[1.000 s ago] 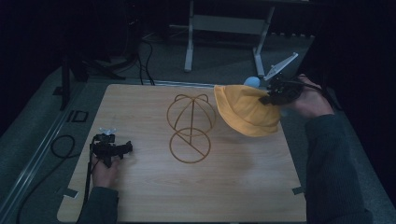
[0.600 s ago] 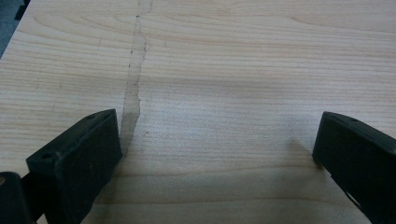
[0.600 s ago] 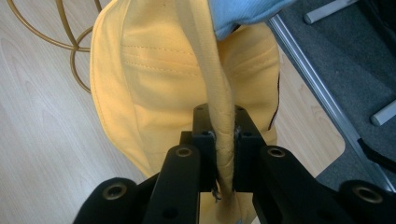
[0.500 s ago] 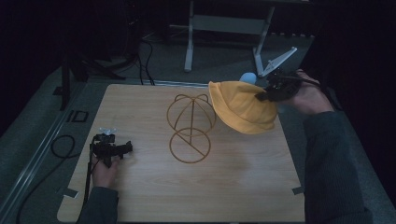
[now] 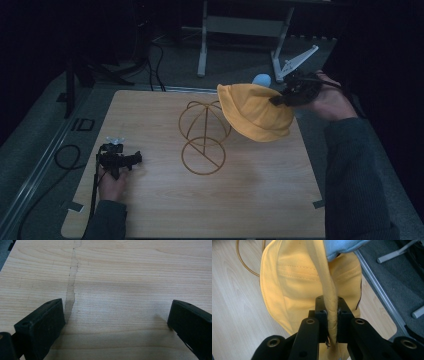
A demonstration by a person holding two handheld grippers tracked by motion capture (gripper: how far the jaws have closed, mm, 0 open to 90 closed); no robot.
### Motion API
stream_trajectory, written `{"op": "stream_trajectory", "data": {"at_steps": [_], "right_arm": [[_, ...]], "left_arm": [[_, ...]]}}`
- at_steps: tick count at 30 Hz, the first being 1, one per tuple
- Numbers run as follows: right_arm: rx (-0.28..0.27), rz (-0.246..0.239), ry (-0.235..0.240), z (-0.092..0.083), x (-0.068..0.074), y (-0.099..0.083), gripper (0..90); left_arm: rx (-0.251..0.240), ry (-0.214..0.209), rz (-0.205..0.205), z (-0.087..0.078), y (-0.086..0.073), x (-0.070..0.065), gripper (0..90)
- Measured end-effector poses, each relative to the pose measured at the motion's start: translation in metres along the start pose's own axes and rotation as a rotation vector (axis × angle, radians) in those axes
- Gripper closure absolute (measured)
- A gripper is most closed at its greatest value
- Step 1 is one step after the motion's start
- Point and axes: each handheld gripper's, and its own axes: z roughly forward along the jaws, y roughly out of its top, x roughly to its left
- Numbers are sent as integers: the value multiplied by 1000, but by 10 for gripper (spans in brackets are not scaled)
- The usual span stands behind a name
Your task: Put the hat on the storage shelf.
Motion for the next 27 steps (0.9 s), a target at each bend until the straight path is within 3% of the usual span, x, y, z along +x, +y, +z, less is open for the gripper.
{"op": "stream_trajectory", "data": {"at_steps": [15, 27], "right_arm": [[-50, -50, 46, 10, 12, 31, 833], [-30, -61, 40, 30, 21, 51, 831]], "left_arm": [[-2, 0, 0, 0, 0, 0, 11], [-2, 0, 0, 0, 0, 0, 12]]}}
